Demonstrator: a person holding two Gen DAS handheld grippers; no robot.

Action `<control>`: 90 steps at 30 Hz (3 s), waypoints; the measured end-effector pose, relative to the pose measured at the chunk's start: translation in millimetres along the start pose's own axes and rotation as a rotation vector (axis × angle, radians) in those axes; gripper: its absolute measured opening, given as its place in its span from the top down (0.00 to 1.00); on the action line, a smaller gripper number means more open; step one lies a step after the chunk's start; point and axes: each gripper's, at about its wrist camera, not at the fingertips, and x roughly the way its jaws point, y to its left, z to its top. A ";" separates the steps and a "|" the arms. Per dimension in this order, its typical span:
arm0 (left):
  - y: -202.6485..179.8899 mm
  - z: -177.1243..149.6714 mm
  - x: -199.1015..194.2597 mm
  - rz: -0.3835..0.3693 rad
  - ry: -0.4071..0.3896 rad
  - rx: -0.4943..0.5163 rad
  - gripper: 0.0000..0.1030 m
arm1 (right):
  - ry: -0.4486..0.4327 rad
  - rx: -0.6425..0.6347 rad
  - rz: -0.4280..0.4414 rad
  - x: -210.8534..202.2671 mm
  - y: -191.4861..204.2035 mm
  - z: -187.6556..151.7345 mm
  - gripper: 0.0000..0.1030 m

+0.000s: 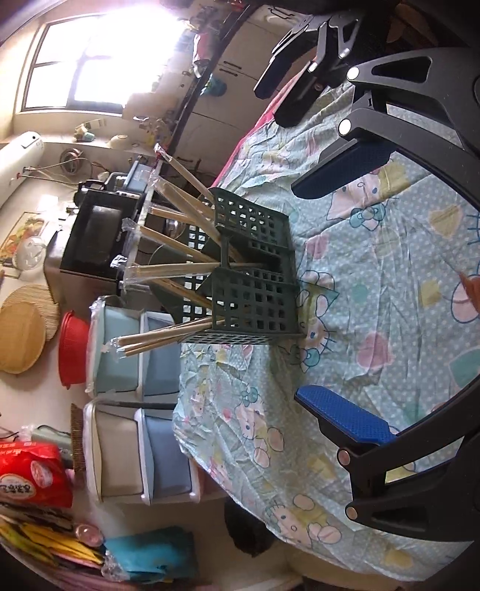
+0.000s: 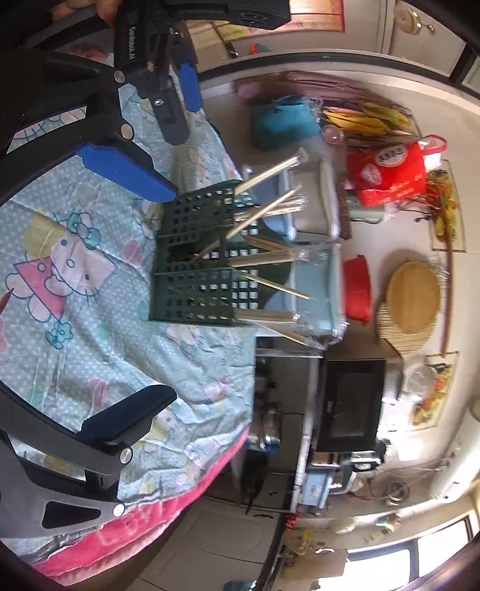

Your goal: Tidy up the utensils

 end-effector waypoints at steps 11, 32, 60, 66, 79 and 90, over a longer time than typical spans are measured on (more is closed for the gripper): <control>-0.5 -2.6 -6.5 0.053 -0.097 0.003 0.09 | -0.148 0.009 -0.032 -16.9 -3.7 -2.6 0.06; 0.3 -3.7 -9.4 0.063 -0.102 -0.001 0.09 | -0.145 0.005 -0.038 -15.4 -1.7 -6.3 0.06; 1.8 -2.9 -9.3 0.060 -0.100 0.001 0.09 | -0.145 0.007 -0.037 -15.9 -1.9 -6.5 0.06; 2.0 -2.8 -8.6 0.062 -0.096 0.001 0.09 | -0.143 0.006 -0.040 -15.7 -2.0 -6.4 0.06; 4.2 -6.4 -1.0 0.092 -0.071 -0.018 0.09 | -0.126 0.037 -0.069 -13.0 -8.2 -5.0 0.06; 74.9 20.5 33.1 0.268 0.160 -0.068 0.10 | 0.159 0.145 -0.161 34.2 -83.7 18.9 0.06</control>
